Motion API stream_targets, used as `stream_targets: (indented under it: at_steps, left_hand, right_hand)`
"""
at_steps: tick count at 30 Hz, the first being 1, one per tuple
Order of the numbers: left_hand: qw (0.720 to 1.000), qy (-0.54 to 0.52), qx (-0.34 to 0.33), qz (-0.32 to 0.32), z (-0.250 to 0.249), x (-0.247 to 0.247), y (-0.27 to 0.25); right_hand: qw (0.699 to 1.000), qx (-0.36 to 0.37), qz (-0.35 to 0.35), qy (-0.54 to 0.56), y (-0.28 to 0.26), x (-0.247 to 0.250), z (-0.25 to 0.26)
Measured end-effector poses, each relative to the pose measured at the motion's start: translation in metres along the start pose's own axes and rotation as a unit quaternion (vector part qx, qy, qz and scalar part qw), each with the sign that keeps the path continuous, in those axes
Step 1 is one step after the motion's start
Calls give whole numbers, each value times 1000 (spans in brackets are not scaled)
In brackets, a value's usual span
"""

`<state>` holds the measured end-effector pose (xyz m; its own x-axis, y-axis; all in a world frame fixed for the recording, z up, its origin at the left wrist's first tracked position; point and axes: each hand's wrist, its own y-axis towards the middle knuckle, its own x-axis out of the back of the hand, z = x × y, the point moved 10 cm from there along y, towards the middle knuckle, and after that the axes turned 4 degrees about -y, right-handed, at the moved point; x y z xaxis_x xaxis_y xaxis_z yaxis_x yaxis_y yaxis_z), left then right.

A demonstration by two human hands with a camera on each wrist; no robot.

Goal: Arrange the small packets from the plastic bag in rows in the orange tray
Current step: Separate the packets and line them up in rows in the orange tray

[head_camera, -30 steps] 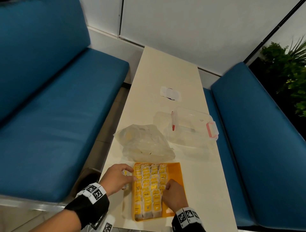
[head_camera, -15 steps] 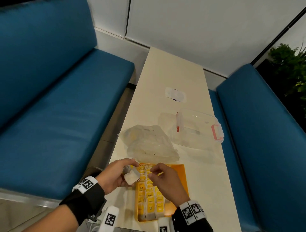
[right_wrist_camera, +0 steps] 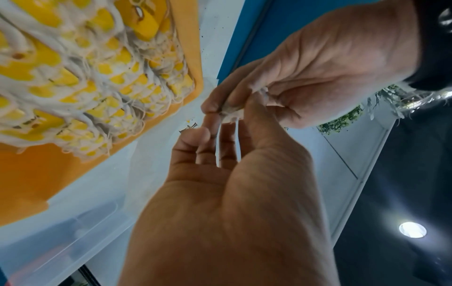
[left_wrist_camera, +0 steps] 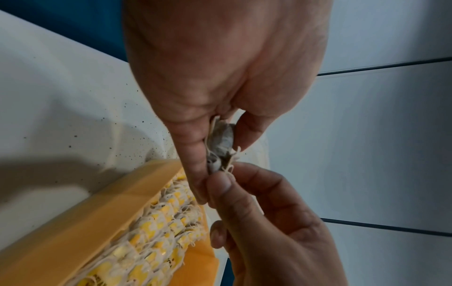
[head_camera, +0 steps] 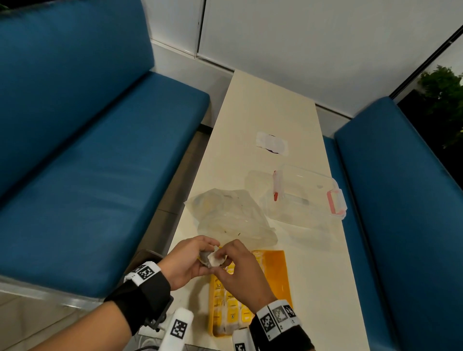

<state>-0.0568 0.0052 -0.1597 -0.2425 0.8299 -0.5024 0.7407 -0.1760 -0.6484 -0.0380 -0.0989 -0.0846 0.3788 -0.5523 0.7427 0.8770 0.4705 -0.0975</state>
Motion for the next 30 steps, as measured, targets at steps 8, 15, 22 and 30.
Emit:
stream_targets:
  at_steps: [8, 15, 22, 30]
  left_hand:
    - [1000, 26, 2, -1, 0, 5, -2]
    - [988, 140, -47, -44, -11, 21, -4]
    - [930, 323, -175, 31, -36, -19, -16]
    - [885, 404, -230, 22, -37, -33, -11]
  right_hand:
    - [997, -10, -75, 7, -1, 21, -7]
    - [993, -101, -40, -40, 4, 51, -30]
    - [994, -105, 4, -10, 7, 58, -25]
    - [988, -129, -13, 88, 3, 57, -27]
